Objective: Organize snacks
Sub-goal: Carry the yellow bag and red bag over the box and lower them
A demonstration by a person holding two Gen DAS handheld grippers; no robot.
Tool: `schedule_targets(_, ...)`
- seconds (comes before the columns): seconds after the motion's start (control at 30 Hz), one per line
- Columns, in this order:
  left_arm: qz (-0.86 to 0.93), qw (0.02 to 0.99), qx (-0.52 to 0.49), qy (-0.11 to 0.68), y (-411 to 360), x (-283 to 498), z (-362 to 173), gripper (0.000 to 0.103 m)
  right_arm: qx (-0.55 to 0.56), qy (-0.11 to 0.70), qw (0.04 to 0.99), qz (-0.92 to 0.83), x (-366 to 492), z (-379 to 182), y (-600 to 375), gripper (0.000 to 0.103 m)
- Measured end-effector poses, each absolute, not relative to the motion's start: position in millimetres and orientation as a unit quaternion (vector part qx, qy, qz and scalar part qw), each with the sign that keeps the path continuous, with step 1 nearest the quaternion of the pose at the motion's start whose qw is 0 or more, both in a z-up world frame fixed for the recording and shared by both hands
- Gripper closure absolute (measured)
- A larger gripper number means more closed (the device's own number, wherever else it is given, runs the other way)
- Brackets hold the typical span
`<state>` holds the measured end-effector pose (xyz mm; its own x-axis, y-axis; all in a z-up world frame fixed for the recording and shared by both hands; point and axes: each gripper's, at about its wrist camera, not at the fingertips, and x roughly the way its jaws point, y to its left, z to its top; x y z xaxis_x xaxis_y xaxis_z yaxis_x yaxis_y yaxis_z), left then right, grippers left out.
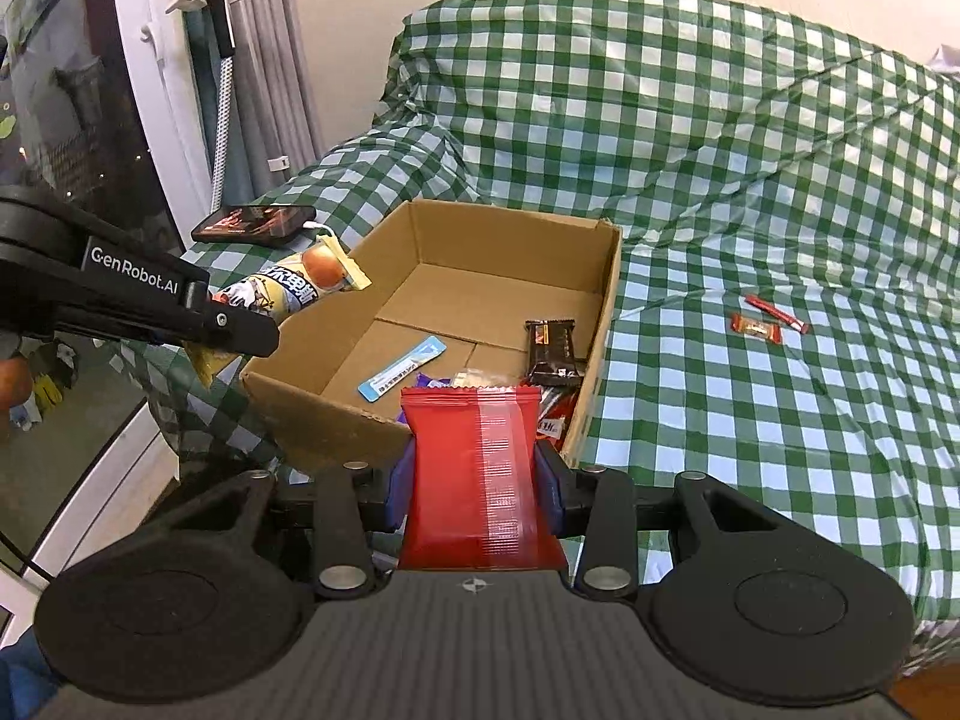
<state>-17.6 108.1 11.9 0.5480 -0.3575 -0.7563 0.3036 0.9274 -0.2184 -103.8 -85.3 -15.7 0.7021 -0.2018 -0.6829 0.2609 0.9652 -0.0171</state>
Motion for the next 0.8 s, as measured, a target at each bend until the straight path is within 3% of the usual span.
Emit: schedule_targets(0.8, -0.169, 0.875, -0.042, 0.451, 112.7, 3.4, -0.7, 0.085, 0.035, 0.376, 0.917, -0.127, -85.2, -16.8, -92.0, 0.06)
